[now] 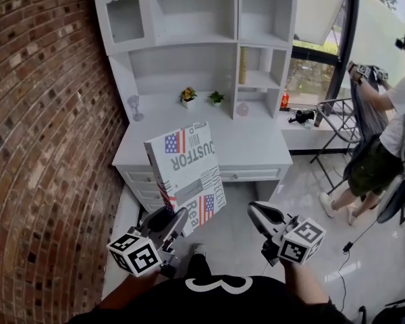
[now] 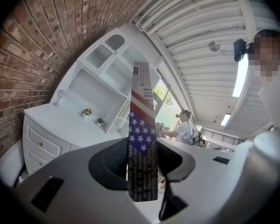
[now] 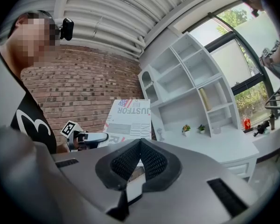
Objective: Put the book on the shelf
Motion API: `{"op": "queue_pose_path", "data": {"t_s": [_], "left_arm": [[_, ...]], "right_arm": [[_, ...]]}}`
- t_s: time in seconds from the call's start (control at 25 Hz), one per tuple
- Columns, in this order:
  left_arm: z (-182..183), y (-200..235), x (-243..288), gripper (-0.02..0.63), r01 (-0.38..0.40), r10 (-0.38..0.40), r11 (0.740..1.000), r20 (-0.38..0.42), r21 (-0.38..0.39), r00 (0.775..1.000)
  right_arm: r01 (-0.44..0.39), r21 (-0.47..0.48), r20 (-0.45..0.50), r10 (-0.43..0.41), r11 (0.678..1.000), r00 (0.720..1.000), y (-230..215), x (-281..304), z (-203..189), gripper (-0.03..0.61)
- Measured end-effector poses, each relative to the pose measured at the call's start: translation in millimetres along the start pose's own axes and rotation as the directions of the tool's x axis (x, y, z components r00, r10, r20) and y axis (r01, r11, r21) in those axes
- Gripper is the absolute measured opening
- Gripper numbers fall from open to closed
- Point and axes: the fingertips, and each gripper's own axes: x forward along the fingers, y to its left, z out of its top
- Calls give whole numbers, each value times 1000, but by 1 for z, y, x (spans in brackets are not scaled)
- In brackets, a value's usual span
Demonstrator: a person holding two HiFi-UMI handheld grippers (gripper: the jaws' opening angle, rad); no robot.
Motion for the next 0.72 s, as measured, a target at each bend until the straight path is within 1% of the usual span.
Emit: {"op": "queue_pose_path", "data": {"t_s": [0.12,0.32,0.52,0.72], "left_arm": [[7,19,20,158,3,-3,1000,-10,-12,1000],[22,61,63,158,15,-17,999,-34,-45,999],[40,108,113,158,34,-38,997,-49,-76,998],[62,156,157,158,16,-19,999,-74,-39,997]], "right_arm": [[11,-3,-26,-11,1000,1000,-20,20,0,11],[28,7,-35,-28,1000,999,-56,59,8,11],[65,27,-46,-64,998,997,-102,104,19,11],[80,42,-52,-77,996,996,-144,157,35,11]]}}
